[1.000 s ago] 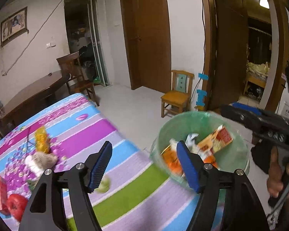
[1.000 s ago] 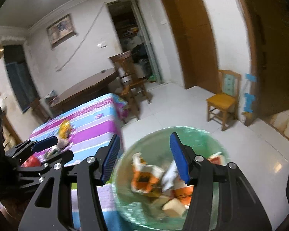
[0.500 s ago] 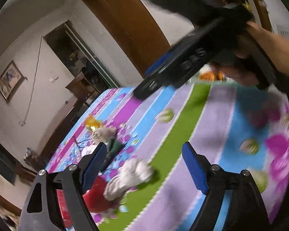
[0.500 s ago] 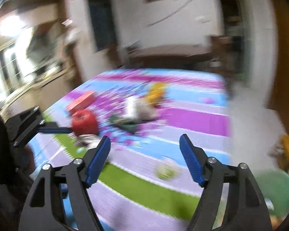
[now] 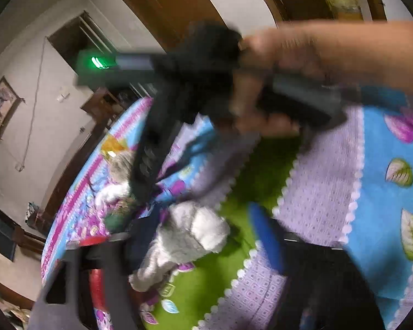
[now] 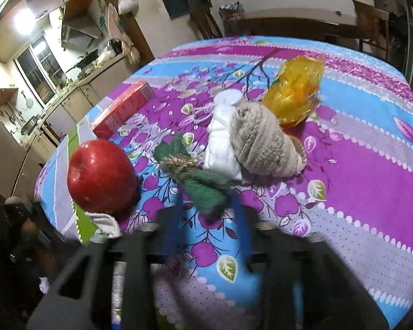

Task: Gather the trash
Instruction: 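Move both grippers back over the table, then grasp the green scouring pad with the right gripper while the left grasps the white cloth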

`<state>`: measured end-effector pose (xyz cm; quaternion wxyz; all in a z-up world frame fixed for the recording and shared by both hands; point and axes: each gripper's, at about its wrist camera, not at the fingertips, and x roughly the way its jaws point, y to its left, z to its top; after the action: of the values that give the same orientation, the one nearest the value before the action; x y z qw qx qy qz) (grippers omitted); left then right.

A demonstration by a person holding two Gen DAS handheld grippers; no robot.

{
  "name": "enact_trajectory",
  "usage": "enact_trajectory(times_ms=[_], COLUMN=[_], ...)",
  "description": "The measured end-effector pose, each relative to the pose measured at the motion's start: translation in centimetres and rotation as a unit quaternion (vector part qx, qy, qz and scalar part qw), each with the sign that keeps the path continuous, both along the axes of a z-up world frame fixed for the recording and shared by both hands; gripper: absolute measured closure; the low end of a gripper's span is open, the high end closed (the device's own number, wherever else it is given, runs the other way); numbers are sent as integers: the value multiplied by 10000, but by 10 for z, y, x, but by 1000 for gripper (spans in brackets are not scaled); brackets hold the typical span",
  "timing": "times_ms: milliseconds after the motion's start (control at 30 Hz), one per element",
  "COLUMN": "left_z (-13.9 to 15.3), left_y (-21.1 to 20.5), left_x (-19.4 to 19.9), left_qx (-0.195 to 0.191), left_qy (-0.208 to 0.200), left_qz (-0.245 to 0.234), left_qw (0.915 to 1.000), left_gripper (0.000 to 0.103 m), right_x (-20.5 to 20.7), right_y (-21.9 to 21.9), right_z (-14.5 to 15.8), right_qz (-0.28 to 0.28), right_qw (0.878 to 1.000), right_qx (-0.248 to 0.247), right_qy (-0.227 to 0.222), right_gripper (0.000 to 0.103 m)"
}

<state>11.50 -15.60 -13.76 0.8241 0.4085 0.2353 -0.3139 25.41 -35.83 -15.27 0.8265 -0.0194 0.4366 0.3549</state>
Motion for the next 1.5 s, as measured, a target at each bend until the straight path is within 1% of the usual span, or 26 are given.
enact_trajectory(times_ms=[33,100,167,267,333,400,467,500,600,700,733,767,800,833,867,900,967,1067,1133,1200,1267,1367,1400,1433,1467,1500], left_z=[-1,5,10,11,15,22,29,34,42,33,29,28,26,26,29,32,40,48,47,41,37,31,28,25,20,15], left_y=[0,7,14,31,47,66,85,96,118,125,120,118,118,117,119,120,128,132,129,126,128,129,129,127,125,122], left_x=[3,7,5,-11,-22,-30,-35,-38,-40,-28,-27,-28,-23,-19,-21,-23,-24,-28,-28,-22,-15,-6,-7,-7,-7,-8], left_qx=[30,-141,-277,-277,-358,-484,-598,-692,-983,-1028,-1036,-1077,-1128,-1167,-1261,-1335,-1463,-1407,-1150,-870,-797,-815,-783,-731,-642,-532], left_qy=[-83,52,176,110,167,319,449,558,908,1101,1142,1169,1225,1270,1272,1251,1259,1263,1240,1249,1354,1654,1679,1718,1758,1774], left_qz=[85,67,12,-28,66,265,501,642,782,920,966,994,1026,1035,1026,1012,892,552,243,157,107,-103,-151,-211,-255,-251], left_qw=[9999,9999,9995,9996,9992,9980,9959,9940,9879,9843,9833,9823,9807,9796,9785,9779,9771,9804,9853,9882,9875,9828,9826,9822,9820,9824], left_gripper=[58,68,71,72,72,72,72,72,71,69,68,64,58,54,47,39,32,26,26,26,26,26,26,26,26,29], right_x=[0,-10,-24,-47,-70,-98,-123,-133,-164,-175,-175,-174,-174,-175,-177,-179,-179,-173,-159,-147,-138,-128,-126,-126,-125,-126], right_y=[-2,-11,-21,-42,-61,-79,-91,-93,-92,-84,-82,-82,-82,-82,-81,-83,-82,-68,-49,-33,-25,-20,-19,-18,-17,-16], right_z=[1,3,4,8,10,8,4,2,-3,-8,-7,-7,-6,-4,-2,4,15,26,25,17,13,3,0,-2,-5,-6], right_qz=[-29,-155,-300,-716,-1101,-1522,-1873,-2003,-2135,-2138,-2116,-2103,-2112,-2176,-2216,-2225,-2121,-1678,-1179,-838,-617,-498,-485,-472,-446,-466], right_qw=[10000,9998,9993,9971,9934,9880,9817,9792,9763,9767,9773,9776,9774,9760,9748,9741,9750,9816,9869,9880,9891,9900,9901,9902,9904,9898], right_qx=[-13,-58,-64,103,224,235,327,280,293,119,100,103,76,-36,-103,-164,-245,-390,-669,-992,-1113,-1201,-1224,-1244,-1260,-1298], right_qy=[-47,-144,-230,-253,-227,-92,120,159,211,95,31,9,-14,-121,-214,-378,-608,-826,-878,-833,-745,-548,-487,-430,-341,-348], right_gripper=[88,91,93,93,93,93,93,93,90,88,82,78,65,48,42,39,39,35,35,35,35,36,42,52,59,67])
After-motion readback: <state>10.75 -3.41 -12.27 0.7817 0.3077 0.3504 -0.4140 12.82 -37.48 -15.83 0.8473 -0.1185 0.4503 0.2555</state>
